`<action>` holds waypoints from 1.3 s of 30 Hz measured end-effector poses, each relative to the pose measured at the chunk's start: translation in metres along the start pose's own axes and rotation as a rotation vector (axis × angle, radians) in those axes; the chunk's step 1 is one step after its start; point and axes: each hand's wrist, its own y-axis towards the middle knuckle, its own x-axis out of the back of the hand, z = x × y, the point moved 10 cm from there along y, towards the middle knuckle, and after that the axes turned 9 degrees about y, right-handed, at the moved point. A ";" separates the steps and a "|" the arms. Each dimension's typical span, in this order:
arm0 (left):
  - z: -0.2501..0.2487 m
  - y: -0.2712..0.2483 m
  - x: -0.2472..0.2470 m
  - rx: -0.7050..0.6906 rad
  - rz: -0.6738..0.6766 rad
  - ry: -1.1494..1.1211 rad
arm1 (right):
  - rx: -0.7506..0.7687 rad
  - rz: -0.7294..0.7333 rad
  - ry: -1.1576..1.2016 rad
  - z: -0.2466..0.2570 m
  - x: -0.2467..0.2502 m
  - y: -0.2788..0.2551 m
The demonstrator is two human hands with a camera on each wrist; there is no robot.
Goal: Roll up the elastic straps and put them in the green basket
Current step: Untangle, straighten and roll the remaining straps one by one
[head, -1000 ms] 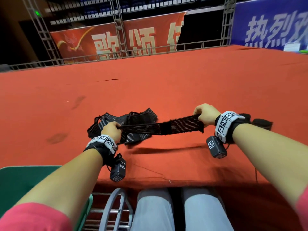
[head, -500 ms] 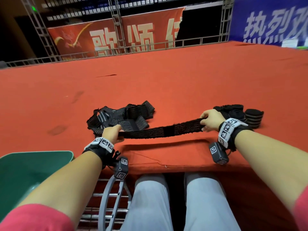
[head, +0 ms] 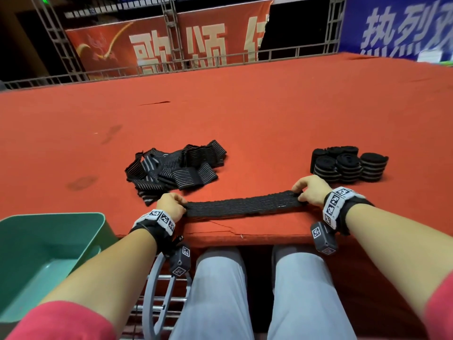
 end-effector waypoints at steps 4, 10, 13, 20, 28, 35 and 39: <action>0.004 -0.001 -0.010 -0.016 0.033 0.071 | 0.002 0.042 -0.093 -0.008 -0.012 0.000; 0.006 -0.001 -0.017 -0.022 0.063 0.185 | 0.018 0.072 -0.204 -0.008 -0.022 0.004; 0.010 0.001 -0.015 0.022 0.043 0.239 | 0.004 0.081 -0.214 -0.009 -0.021 0.005; -0.013 0.010 -0.008 0.017 0.039 0.309 | 0.054 0.041 -0.177 0.021 -0.017 0.011; -0.071 0.039 -0.001 -0.117 0.041 0.233 | 0.140 0.084 -0.082 0.085 -0.034 0.046; -0.104 0.071 0.011 -0.203 0.004 0.268 | 0.208 0.158 -0.059 0.136 -0.063 0.095; -0.124 0.098 0.019 -0.260 -0.050 0.348 | 0.233 0.193 -0.073 0.161 -0.080 0.132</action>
